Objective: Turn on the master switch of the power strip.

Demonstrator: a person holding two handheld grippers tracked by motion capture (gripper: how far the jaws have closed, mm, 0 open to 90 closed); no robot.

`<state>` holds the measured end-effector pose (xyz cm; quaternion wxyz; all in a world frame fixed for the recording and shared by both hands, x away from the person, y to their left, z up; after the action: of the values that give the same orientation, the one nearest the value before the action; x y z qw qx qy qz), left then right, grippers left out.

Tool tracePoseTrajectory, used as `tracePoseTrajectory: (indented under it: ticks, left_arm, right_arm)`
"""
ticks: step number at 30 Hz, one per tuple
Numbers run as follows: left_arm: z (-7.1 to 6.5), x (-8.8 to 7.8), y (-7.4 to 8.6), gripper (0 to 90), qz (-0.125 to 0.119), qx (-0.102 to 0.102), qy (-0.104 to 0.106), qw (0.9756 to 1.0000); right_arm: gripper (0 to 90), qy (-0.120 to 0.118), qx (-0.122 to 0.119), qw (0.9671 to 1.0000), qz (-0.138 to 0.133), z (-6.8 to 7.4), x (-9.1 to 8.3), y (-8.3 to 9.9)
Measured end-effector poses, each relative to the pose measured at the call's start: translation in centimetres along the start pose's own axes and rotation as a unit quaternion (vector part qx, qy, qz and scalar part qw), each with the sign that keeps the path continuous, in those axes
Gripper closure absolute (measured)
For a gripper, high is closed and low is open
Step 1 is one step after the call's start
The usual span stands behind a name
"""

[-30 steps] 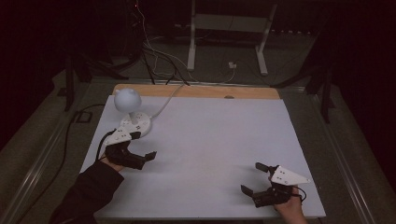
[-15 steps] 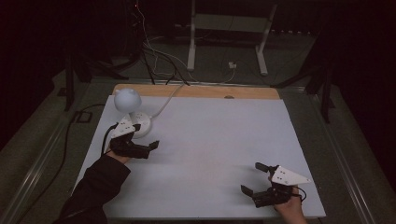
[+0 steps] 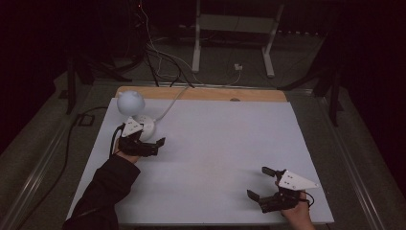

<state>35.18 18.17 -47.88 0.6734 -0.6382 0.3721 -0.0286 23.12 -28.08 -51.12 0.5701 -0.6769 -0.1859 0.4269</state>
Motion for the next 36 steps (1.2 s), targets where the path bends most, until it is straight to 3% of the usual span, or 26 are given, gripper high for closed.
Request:
tracePoseTrajectory:
  ticks: [3,4,6,12,18,24,30,31,33,35,36]
  left_arm:
    - [0.1,0.6,0.0,0.1,0.003,-0.008,-0.007,0.9999]
    - [0.1,1.0,0.2,0.1,0.006,-0.006,-0.023,0.9997]
    - [0.1,1.2,0.2,0.1,0.008,-0.007,-0.019,0.9998]
    - [0.3,2.1,0.6,0.1,0.014,0.000,-0.036,0.9993]
    - [0.5,2.9,1.1,7.0,0.024,0.004,-0.049,0.9985]
    - [0.8,3.4,1.6,18.5,0.025,0.009,-0.077,0.9967]
    - [1.1,3.6,1.5,41.1,0.018,0.010,-0.094,0.9954]
    - [1.2,3.6,1.4,41.1,0.016,0.010,-0.098,0.9950]
    - [1.4,3.7,1.4,53.8,0.015,0.007,-0.102,0.9946]
    - [1.4,3.7,1.4,57.5,0.012,0.002,-0.101,0.9948]
    - [1.5,3.7,1.4,63.8,0.011,0.002,-0.103,0.9946]
  right_arm:
    - [0.0,0.000,0.000,1.0000,-0.001,0.0,0.0,0.0]
    - [0.0,0.000,0.000,1.0000,-0.001,0.0,0.0,0.0]
    - [0.0,0.000,0.000,1.0000,-0.001,0.0,0.0,0.0]
    - [0.0,-0.002,0.000,1.0000,-0.001,0.0,0.0,0.0]
    - [0.0,-0.003,0.002,1.0000,-0.001,-0.1,0.0,0.0]
    - [0.0,-0.005,0.002,1.0000,-0.001,-0.1,0.0,0.1]
    - [0.0,-0.007,0.005,1.0000,-0.001,-0.1,0.0,0.1]
    - [0.0,-0.007,0.005,1.0000,-0.001,-0.1,0.0,0.1]
    - [0.0,-0.007,0.005,1.0000,-0.001,-0.1,0.0,0.1]
    - [0.0,-0.006,0.005,1.0000,-0.002,-0.1,0.0,0.1]
    - [0.0,-0.006,0.006,1.0000,-0.002,-0.1,-0.1,0.1]
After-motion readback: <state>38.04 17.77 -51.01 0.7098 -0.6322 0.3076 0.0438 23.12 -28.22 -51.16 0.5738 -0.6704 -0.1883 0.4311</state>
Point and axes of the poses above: each handheld gripper's, and its own axes: x roughly forward along the jaws, y roughly out of its underside, z roughly to its left, the point moved 1 cm from there along x, roughly forward along the jaws, and after that the axes turned 3 degrees about -x, right-handed, at the moved point
